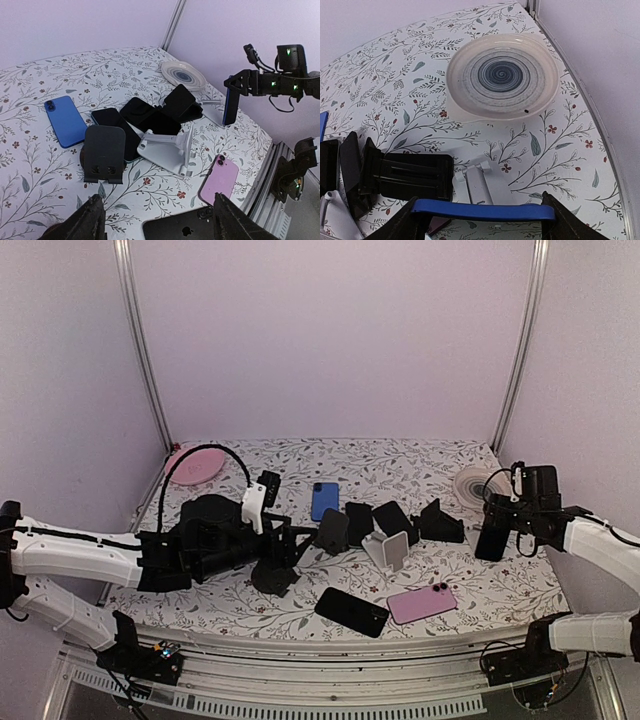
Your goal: Place the phone on the phone stand
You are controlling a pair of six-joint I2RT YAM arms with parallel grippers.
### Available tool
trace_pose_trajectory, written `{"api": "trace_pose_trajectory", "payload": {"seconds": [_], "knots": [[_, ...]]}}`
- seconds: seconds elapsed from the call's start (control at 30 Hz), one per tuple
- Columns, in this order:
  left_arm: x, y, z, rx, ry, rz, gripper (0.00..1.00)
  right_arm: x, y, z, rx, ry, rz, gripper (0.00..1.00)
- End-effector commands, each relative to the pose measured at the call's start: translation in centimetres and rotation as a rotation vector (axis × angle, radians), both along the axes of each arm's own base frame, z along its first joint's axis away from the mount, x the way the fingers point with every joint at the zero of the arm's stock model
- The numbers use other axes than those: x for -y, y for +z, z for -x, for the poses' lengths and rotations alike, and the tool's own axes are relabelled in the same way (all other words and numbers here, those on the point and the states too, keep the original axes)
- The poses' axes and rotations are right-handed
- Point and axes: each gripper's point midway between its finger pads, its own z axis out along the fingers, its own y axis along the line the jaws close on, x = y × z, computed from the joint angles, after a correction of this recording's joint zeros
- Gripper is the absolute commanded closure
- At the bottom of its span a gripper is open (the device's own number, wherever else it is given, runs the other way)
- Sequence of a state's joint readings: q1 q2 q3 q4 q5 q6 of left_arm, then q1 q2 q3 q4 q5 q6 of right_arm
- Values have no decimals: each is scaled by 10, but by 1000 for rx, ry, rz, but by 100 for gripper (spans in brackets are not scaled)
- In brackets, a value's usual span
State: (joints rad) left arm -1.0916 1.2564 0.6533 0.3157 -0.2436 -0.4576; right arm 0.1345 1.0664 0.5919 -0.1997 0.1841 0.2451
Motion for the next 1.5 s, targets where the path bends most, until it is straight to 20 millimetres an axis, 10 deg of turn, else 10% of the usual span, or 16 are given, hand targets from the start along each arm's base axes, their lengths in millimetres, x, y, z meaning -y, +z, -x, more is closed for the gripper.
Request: {"api": "trace_pose_trajectory", "payload": {"seconds": [0.0, 0.43, 1.47], "knots": [[-4, -3, -2, -9, 5, 0, 26, -5, 16, -17, 102, 29, -14, 67], [-2, -2, -3, -10, -2, 1, 26, -6, 37, -28, 131, 74, 53, 75], [1, -3, -4, -15, -12, -5, 26, -6, 10, -20, 150, 140, 145, 86]]}}
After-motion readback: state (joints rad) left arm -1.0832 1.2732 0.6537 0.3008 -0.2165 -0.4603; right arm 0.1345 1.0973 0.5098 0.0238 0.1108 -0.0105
